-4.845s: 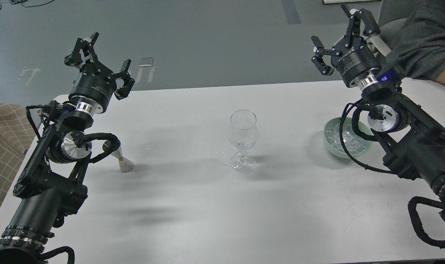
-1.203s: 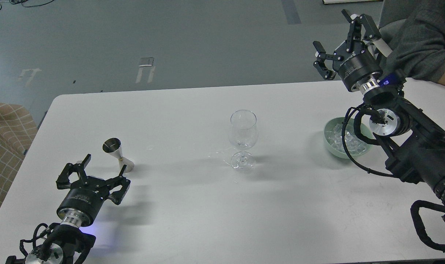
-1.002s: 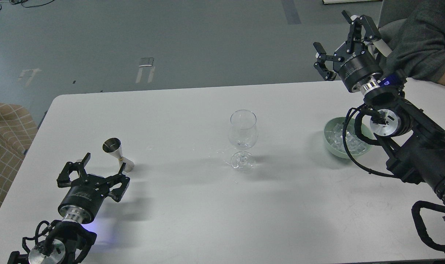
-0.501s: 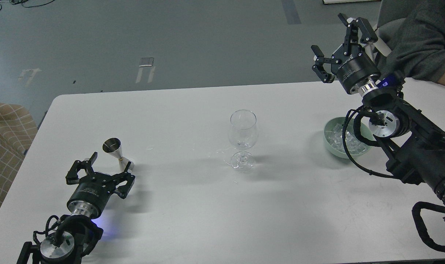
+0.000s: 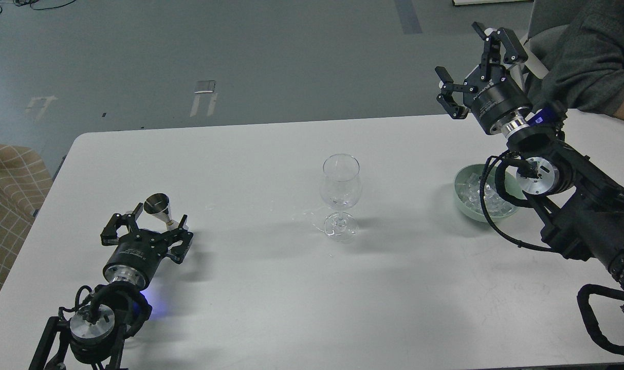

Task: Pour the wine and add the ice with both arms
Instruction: 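Close the left gripper on the silver jigger and lift it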

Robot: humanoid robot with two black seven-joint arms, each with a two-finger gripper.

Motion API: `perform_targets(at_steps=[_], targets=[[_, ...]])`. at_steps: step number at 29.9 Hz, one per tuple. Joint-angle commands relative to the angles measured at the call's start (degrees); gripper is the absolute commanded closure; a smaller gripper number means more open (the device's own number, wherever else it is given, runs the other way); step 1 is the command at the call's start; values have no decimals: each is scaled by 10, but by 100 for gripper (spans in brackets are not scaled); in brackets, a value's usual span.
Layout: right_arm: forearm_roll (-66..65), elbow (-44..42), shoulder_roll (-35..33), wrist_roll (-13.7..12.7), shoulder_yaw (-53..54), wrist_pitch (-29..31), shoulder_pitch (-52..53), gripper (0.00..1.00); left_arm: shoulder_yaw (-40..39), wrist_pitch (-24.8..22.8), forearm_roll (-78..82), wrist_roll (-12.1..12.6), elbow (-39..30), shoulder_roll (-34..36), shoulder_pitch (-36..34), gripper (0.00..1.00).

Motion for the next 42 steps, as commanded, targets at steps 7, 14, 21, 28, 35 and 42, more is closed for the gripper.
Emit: perform_targets(at_steps=[7, 14, 21, 28, 35, 42], targets=[[-2, 1, 2, 0, 0, 0, -5, 0, 18, 3, -1, -31, 2, 0, 0, 48], [-2, 1, 3, 0, 0, 0, -7, 0, 25, -1, -1, -48, 2, 0, 1, 65], [-2, 1, 3, 0, 0, 0, -7, 0, 24, -7, -2, -46, 2, 0, 1, 68], [-2, 1, 3, 0, 0, 0, -7, 0, 24, -34, -4, -44, 14, 0, 2, 87], [-2, 1, 3, 0, 0, 0, -7, 0, 21, -63, -10, -43, 14, 0, 1, 100], [-2, 1, 3, 0, 0, 0, -7, 0, 34, -15, -7, -43, -10, 0, -9, 100]])
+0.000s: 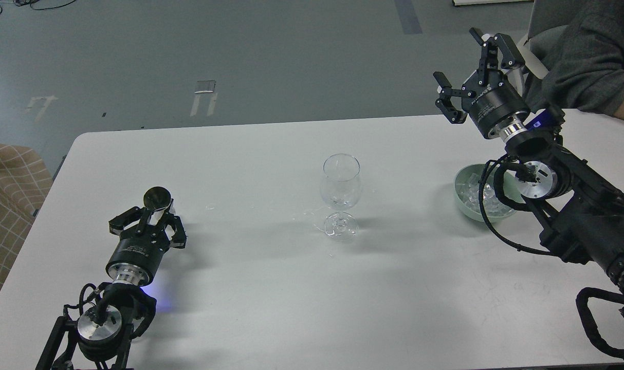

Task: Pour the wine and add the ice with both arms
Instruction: 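Close the left gripper on the silver jigger and lift it, then carry the jigger with the left gripper over the wine glass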

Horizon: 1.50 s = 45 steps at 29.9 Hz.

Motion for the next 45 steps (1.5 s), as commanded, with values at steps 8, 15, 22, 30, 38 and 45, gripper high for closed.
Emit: perform_targets(at_steps=[8, 15, 22, 30, 38, 45], targets=[[0, 0, 1, 0, 1, 0, -1, 0, 42, 98, 9, 17, -57, 0, -26, 100], [0, 0, 1, 0, 0, 0, -2, 0, 81, 138, 9, 33, -81, 0, -45, 100], [0, 0, 1, 0, 0, 0, -2, 0, 99, 192, 9, 56, -109, 0, -71, 100], [0, 0, 1, 0, 0, 0, -3, 0, 148, 259, 11, 68, -162, 0, -91, 100], [0, 1, 1, 0, 1, 0, -3, 0, 172, 322, 23, 80, -199, 4, -127, 100], [0, 1, 1, 0, 0, 0, -3, 0, 195, 355, 59, 88, -205, 6, -154, 100]])
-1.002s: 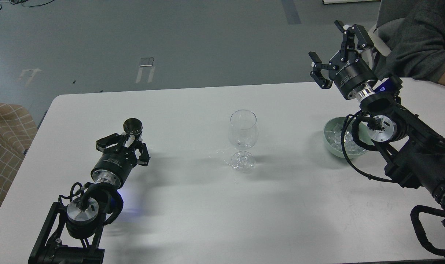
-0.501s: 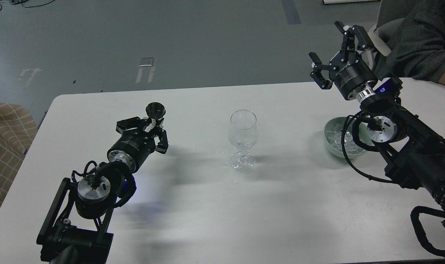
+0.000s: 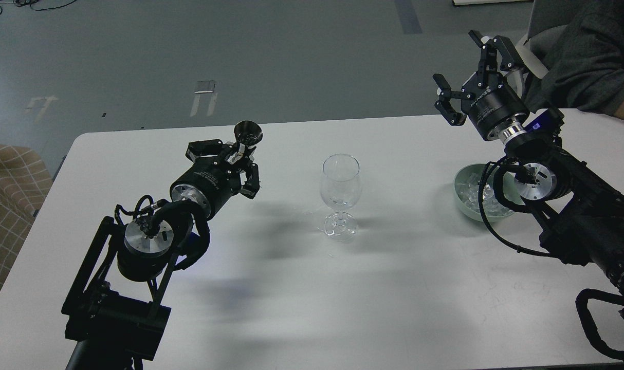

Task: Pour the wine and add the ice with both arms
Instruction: 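Carry the jigger with the left gripper over the wine glass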

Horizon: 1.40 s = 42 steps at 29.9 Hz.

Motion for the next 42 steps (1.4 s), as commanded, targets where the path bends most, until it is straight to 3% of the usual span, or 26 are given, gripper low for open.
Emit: perform_targets(at_steps=[1, 10, 42], targets=[[0, 0, 0, 0, 1, 0, 0, 0, 12, 20, 11, 5, -9, 0, -7, 100], [0, 1, 1, 0, 0, 0, -4, 0, 43, 52, 45, 33, -55, -6, -24, 100], [1, 2, 1, 0, 1, 0, -8, 0, 148, 52, 178, 55, -62, -6, -42, 100]])
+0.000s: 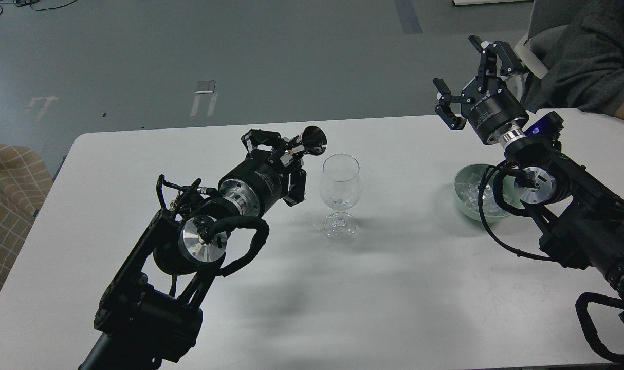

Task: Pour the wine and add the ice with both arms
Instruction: 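Carry the jigger with the left gripper over the wine glass, then tilt the jigger with the left gripper to pour into the glass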

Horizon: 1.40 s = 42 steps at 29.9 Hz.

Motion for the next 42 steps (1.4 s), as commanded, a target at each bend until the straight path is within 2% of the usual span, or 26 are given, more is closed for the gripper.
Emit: perform_targets(at_steps=[1, 9, 13, 42], targets=[[0, 0, 0, 0, 0, 0, 0, 0, 2, 0, 8, 0, 2, 0, -5, 100], [0, 0, 0, 0, 0, 0, -2, 0, 3, 0, 18, 7, 11, 0, -28, 100], [-1, 0, 0, 1, 0, 0, -3, 0, 41, 0, 38, 13, 20, 0, -36, 100], [0, 0, 5, 1, 0, 0, -4, 0, 47, 0, 157, 7, 38, 0, -50, 100]])
